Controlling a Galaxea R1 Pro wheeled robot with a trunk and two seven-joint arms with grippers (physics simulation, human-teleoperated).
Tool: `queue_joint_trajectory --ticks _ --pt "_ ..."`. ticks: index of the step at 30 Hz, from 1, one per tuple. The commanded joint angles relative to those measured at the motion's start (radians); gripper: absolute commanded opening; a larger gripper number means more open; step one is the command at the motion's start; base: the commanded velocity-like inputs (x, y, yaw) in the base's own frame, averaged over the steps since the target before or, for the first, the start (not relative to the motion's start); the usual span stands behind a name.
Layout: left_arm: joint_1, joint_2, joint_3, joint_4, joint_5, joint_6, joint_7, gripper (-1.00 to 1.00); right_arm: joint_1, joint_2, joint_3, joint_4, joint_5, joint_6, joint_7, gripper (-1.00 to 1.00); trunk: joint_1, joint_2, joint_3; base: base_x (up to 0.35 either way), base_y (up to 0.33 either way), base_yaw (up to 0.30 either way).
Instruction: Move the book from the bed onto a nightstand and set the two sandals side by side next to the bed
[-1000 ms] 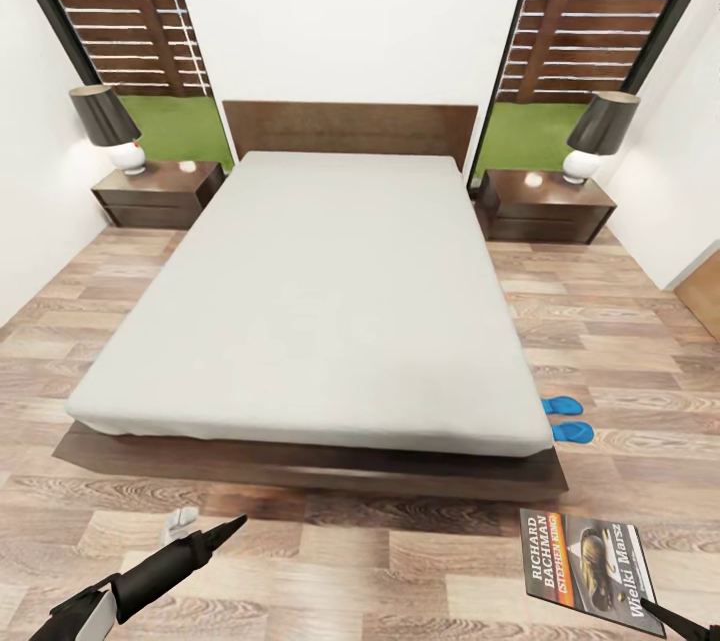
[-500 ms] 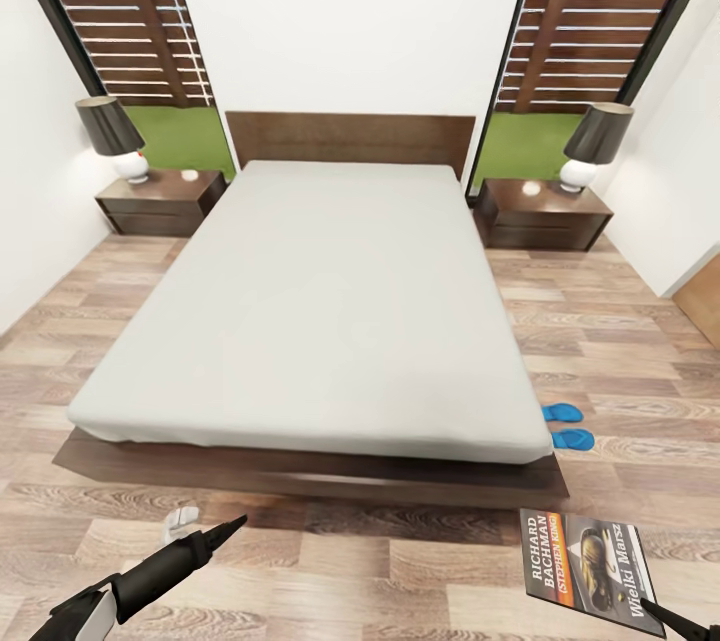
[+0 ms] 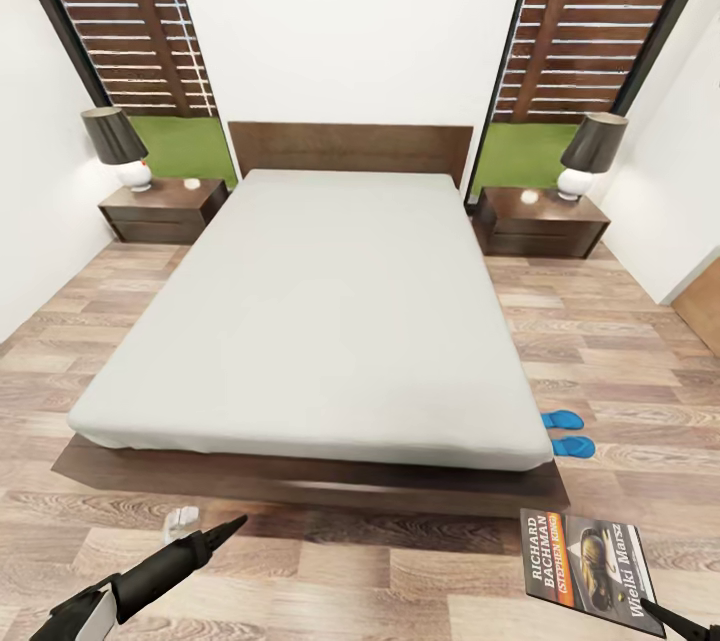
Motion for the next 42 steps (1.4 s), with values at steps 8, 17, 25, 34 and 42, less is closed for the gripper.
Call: queue_joint_trajectory --ticks 8,17,25,34,42 --pt "-0.001 0.0 0.003 0.0 0.003 0.01 -0.004 1.0 -0.001 0.0 0.009 0.0 -0.008 0.002 0.003 -1.0 0.001 -0.002 0.012 0.0 0.0 0.0" --pt "-0.001 0.0 0.003 0.0 0.003 0.01 -0.004 1.0 -0.001 0.0 0.008 0.0 -0.008 0.002 0.003 -1.0 0.001 -0.002 0.026 0.0 0.0 0.0" --pt "-0.001 0.0 0.003 0.0 0.003 0.011 -0.004 1.0 -0.001 0.0 0.009 0.0 -0.008 0.002 0.003 -1.0 0.001 -0.002 0.039 0.0 0.0 0.0" --pt "-0.001 0.0 0.003 0.0 0.003 0.01 -0.004 1.0 -0.001 0.0 0.009 0.0 -0.008 0.002 0.003 -1.0 0.001 -0.002 0.054 0.0 0.0 0.0" --pt "-0.001 0.0 0.003 0.0 0.003 0.01 -0.004 1.0 -0.001 0.0 0.008 0.0 -0.008 0.002 0.003 -1.0 0.001 -0.002 0.066 0.0 0.0 0.0"
